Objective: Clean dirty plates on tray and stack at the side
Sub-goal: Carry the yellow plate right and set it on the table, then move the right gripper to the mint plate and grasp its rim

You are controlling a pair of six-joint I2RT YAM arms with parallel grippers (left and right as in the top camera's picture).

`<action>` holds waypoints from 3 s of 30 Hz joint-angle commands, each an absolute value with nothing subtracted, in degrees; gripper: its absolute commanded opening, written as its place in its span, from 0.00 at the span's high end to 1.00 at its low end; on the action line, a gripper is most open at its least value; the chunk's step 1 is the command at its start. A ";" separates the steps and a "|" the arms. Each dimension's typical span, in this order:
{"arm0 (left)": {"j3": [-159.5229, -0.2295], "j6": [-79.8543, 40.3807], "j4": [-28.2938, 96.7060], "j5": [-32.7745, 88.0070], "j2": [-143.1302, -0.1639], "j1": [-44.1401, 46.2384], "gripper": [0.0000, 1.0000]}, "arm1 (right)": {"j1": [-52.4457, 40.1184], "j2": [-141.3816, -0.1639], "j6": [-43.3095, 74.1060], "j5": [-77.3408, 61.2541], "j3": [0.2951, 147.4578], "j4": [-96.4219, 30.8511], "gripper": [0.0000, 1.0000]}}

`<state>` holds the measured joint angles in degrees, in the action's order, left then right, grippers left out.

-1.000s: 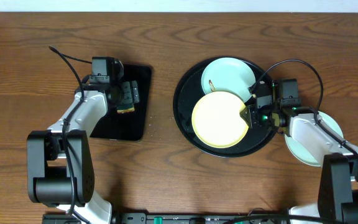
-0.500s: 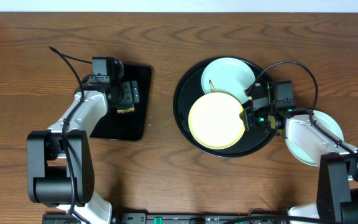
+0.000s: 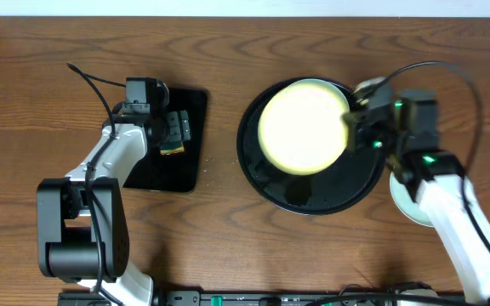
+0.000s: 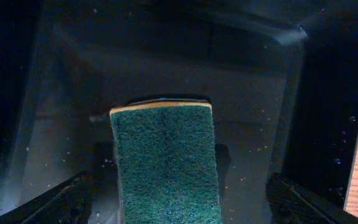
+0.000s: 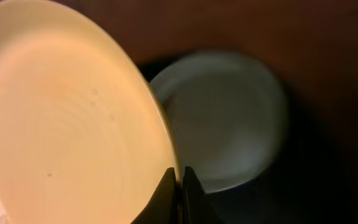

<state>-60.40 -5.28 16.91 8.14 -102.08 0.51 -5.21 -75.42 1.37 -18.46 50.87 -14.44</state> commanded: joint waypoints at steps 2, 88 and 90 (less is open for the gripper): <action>-60.97 -4.71 17.10 7.20 -102.50 0.27 0.11 | -0.03 -74.39 7.07 9.78 51.18 -12.23 0.99; -60.97 -4.71 17.10 7.20 -102.50 0.27 0.11 | -7.03 -99.02 17.17 -8.03 60.20 -24.03 0.99; -60.97 -4.71 17.10 7.20 -102.50 0.27 0.11 | -7.88 -98.89 19.40 -8.27 60.20 -27.24 0.99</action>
<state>-60.40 -5.28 16.88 7.75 -102.08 0.51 -6.15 -99.83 12.12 -7.88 60.25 -24.58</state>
